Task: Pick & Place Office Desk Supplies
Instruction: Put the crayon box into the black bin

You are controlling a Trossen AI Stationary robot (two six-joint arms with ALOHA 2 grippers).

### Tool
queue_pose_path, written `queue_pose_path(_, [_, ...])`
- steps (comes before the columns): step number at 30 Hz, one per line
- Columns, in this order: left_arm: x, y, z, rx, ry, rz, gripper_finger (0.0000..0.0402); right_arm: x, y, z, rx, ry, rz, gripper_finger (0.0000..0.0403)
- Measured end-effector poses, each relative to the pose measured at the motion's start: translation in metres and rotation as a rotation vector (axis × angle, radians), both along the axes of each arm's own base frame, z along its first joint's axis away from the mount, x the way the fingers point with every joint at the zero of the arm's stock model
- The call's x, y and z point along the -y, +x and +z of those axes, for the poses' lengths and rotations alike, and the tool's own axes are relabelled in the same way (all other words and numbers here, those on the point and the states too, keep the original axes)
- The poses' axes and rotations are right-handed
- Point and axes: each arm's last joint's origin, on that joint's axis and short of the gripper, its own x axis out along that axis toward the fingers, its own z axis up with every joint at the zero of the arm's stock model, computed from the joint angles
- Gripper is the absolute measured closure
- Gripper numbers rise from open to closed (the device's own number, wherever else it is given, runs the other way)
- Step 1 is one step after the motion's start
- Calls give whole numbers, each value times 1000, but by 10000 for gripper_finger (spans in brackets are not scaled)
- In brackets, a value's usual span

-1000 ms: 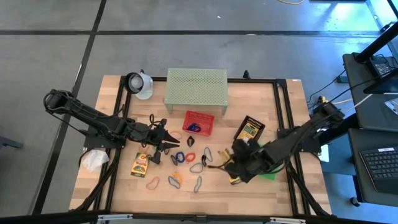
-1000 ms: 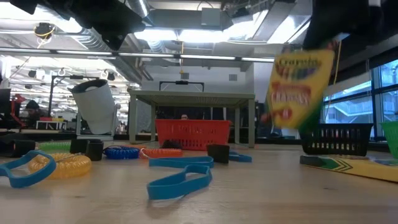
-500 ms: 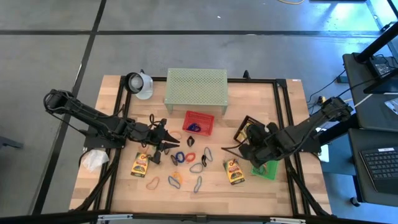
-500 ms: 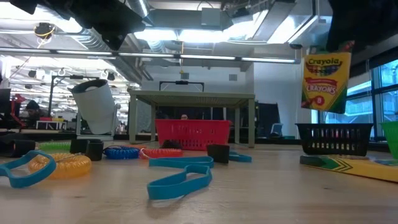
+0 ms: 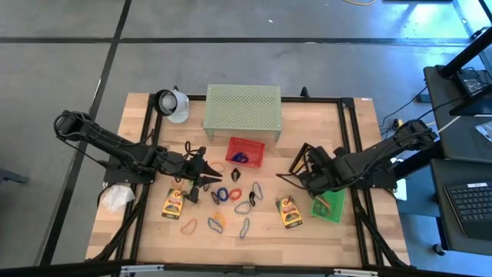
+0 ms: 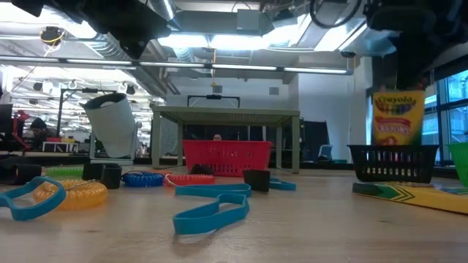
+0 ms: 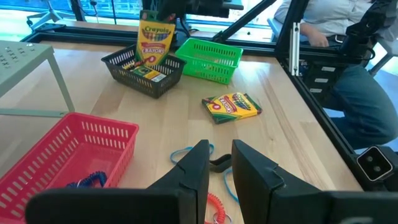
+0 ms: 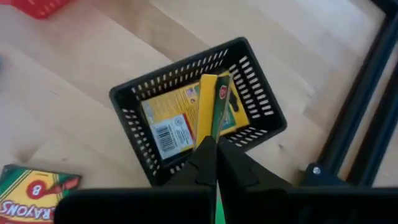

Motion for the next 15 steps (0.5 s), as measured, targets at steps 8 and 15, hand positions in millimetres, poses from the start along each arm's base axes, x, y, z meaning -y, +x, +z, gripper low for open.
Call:
queue_pose_path(8, [0, 0, 0, 0, 0, 0, 341, -1, 3, -4, 79, 72, 30, 403])
queue_pose_path(15, [0, 0, 0, 0, 0, 0, 341, -1, 4, -7, 75, 94, 31, 403])
